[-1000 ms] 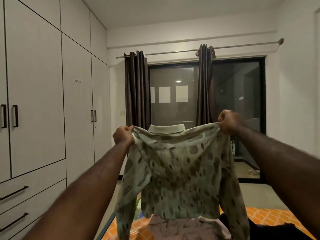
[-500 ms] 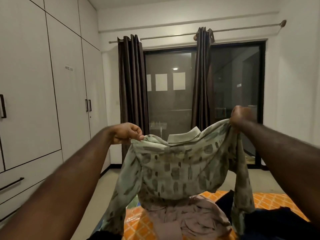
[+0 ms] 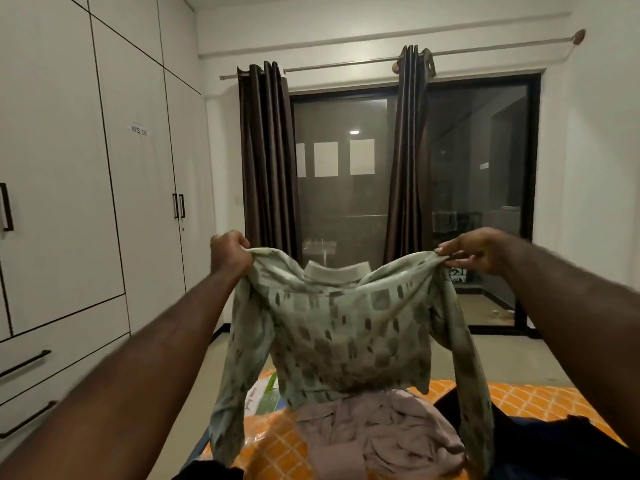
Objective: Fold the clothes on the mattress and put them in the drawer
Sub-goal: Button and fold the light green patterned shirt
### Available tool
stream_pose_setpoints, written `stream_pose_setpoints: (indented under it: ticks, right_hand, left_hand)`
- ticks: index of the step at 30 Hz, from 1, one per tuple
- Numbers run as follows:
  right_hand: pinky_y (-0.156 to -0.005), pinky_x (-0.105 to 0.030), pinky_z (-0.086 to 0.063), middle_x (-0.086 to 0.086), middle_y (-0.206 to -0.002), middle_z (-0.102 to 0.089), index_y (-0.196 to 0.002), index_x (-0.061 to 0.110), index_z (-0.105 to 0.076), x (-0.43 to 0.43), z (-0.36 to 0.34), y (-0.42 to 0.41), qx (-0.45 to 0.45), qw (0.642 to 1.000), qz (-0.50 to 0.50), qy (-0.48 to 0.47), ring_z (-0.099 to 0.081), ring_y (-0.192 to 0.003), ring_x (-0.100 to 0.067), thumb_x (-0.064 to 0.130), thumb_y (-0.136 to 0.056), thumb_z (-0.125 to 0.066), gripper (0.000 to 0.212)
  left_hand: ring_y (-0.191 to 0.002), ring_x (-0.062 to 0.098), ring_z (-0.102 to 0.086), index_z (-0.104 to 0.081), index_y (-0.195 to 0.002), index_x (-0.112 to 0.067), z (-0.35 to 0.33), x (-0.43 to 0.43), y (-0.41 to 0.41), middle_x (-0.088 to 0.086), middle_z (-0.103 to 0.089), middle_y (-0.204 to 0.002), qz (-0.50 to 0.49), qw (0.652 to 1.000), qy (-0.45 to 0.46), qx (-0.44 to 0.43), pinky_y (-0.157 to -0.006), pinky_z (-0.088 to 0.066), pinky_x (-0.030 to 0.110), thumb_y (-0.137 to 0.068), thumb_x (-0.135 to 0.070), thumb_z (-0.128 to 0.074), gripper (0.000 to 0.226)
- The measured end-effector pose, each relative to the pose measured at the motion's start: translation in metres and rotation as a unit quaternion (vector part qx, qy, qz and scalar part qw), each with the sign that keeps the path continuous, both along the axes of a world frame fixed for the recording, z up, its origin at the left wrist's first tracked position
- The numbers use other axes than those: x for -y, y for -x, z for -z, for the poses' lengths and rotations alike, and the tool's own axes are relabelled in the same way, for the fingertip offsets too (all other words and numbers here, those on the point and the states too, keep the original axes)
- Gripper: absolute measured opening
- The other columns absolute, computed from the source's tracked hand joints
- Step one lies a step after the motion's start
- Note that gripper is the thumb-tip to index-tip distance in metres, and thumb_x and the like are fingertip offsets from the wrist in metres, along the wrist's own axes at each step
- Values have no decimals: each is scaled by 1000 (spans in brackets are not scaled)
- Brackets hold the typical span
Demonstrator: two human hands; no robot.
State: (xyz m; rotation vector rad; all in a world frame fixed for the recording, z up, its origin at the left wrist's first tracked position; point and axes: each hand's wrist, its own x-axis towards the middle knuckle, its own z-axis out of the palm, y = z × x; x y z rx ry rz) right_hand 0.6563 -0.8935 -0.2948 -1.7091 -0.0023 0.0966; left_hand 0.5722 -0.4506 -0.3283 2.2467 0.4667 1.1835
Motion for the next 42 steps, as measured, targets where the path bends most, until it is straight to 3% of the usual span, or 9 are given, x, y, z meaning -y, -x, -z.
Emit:
stream_pose_setpoints:
  ticks: [5,12,19,23,27,31,34,37,42]
  right_hand:
    - [-65,-34,-61,-16,-100,-70,-93,1,-74,-6,8,-15,99,982,107,117,-71,-87,-26,-4,-86,-75,9]
    - [-70,-44,-60,-10,-87,-64,-89,10,-64,-7,11,-14,361,793,222,436,-64,-78,-26,6,-95,-61,8]
    - [-57,-36,-60,-13,-97,-67,-102,8,-67,-6,5,-16,260,922,153,241,-71,-78,-25,14,-101,-61,8]
    - [-71,-47,-65,-16,-108,-65,-96,16,-63,-5,10,-22,210,965,106,115,-74,-84,-35,16,-101,-61,6]
    - [-65,-36,-60,-9,-106,-69,-98,23,-71,2,16,-18,270,947,42,171,-70,-94,-27,19,-88,-76,11]
    - [-62,-20,-42,3,-111,-59,-109,29,-70,5,20,-18,302,859,-17,413,-57,-103,-18,15,-78,-86,37]
    - [-59,-21,-41,-1,-102,-68,-106,23,-75,4,26,-26,340,828,48,443,-59,-87,-17,12,-84,-79,25]
    - [-68,-32,-53,-8,-91,-74,-97,15,-77,9,30,-31,352,835,119,406,-63,-78,-20,9,-87,-69,15]
    - [-77,-48,-62,-5,-80,-70,-90,17,-75,12,35,-27,310,860,108,391,-68,-77,-22,17,-96,-65,12]
  left_hand:
    - [-92,30,-57,-68,-75,-25,1,3,-3,15,-65,-106,-26,999,38,26,-76,-47,33,-81,-1,-57,26]
    - [-88,29,-69,-77,-87,-26,-7,17,2,5,-73,-93,-27,997,-9,77,-74,-53,32,-80,-5,-57,30]
    - [-97,43,-65,-72,-106,-17,-9,27,3,18,-69,-104,-74,997,-23,20,-80,-52,40,-89,-12,-50,28]
    - [-93,34,-62,-63,-100,-18,-6,33,-2,11,-66,-99,-35,992,97,69,-74,-44,34,-101,-16,-44,19]
    - [-99,33,-62,-61,-103,-12,-2,29,-9,6,-61,-95,23,988,122,95,-83,-47,37,-102,-17,-45,17]
    - [-99,28,-63,-66,-107,-18,2,18,-11,1,-65,-99,88,992,30,87,-85,-54,39,-92,-25,-66,16]
    - [-98,19,-54,-66,-113,-25,7,15,-12,3,-59,-105,147,985,-77,34,-80,-48,30,-76,-40,-85,43]
    - [-99,17,-46,-67,-119,-23,11,15,-13,6,-47,-108,190,971,-143,-33,-78,-37,18,-69,-29,-92,56]
    - [-85,29,-61,-76,-98,-21,19,6,-14,7,-64,-89,71,974,-213,3,-66,-40,31,-87,-16,-64,17]
